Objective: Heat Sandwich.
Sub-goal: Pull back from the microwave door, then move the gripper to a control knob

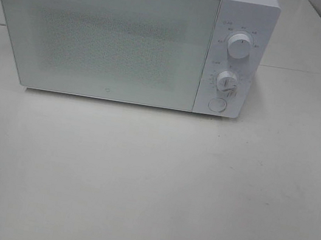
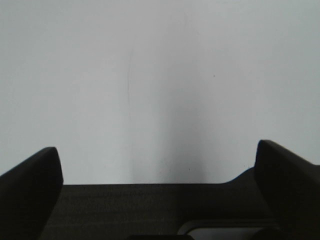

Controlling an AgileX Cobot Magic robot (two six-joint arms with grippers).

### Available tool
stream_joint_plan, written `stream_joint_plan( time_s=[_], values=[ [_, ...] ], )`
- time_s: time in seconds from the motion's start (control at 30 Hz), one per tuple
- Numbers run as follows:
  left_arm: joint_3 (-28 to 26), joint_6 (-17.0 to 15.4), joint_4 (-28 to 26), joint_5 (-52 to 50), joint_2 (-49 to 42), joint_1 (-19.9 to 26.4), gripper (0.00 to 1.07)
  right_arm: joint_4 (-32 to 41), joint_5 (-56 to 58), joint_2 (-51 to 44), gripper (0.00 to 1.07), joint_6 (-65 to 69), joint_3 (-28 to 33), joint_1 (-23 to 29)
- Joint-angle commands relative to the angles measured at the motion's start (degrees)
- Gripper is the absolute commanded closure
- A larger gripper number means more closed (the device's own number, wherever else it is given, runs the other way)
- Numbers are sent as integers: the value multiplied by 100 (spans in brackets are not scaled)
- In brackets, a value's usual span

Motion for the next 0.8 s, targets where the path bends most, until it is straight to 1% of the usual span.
stream_joint_plan(
  time_s=[0.03,0.07,0.1,0.2,0.23,0.27,0.33,0.37,0.4,0.43,0.47,0.57,0.8],
  values=[
    [29,-46,17,-34,-533,11,4,17,-63,-155,32,-46,6,-46],
    [86,-46,17,-40,-688,11,4,17,-63,-155,32,-46,6,-46],
    [269,-46,17,-40,-945,11,4,17,-63,-155,32,-46,6,-46],
    [527,-46,-6,-63,-1203,11,4,17,-63,-155,32,-46,6,-46],
    [670,-46,-52,-103,-1312,11,4,17,-63,-155,32,-46,6,-46],
    [859,-46,-201,-235,-1616,11,4,17,-63,-155,32,-46,6,-46],
    [900,6,-258,-298,-1782,11,4,17,-63,-155,32,-46,6,-46],
    [900,74,-275,-367,-1942,11,4,17,-63,-155,32,-46,6,-46],
    [905,246,-281,-401,-2223,11,4,17,-63,-155,32,-46,6,-46],
    [911,269,-281,-424,-2343,11,4,17,-63,-155,32,-46,6,-46],
    [911,269,-281,-424,-2343,11,4,17,-63,-155,32,-46,6,-46],
    [980,275,-292,-682,-2842,11,4,17,-63,-155,32,-46,6,-46],
    [1134,241,-315,-871,-2813,6,4,17,-63,-149,32,-46,6,-46]
  ],
)
